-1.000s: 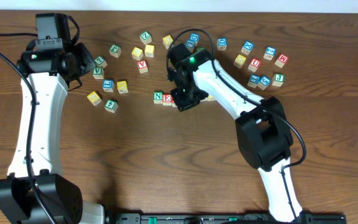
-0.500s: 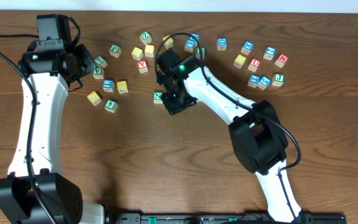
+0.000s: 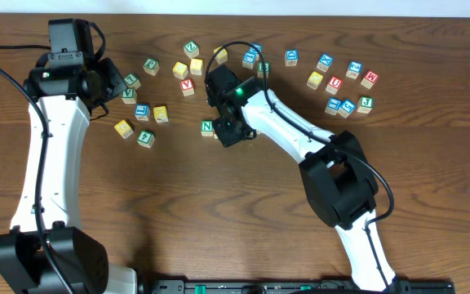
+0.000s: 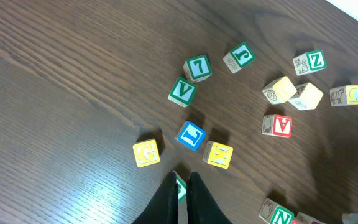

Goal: Spell out NEURIPS

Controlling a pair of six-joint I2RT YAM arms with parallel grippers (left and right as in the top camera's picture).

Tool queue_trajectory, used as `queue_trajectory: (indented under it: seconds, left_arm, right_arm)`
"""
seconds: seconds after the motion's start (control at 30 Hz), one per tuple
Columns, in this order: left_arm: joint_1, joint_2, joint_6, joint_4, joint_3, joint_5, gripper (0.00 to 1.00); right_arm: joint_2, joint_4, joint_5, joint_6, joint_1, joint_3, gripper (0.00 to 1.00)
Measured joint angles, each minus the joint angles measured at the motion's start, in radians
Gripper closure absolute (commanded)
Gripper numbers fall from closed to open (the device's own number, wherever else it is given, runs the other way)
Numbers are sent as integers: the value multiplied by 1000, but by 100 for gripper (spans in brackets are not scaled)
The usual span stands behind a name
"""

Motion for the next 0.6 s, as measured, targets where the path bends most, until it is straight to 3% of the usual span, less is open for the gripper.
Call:
queue_trajectory:
  seconds: [0.6]
  left_arm:
    - [0,0,0,-5,0,0,92]
  right_arm:
    - [-52,-38,-68,-22,3,0,99]
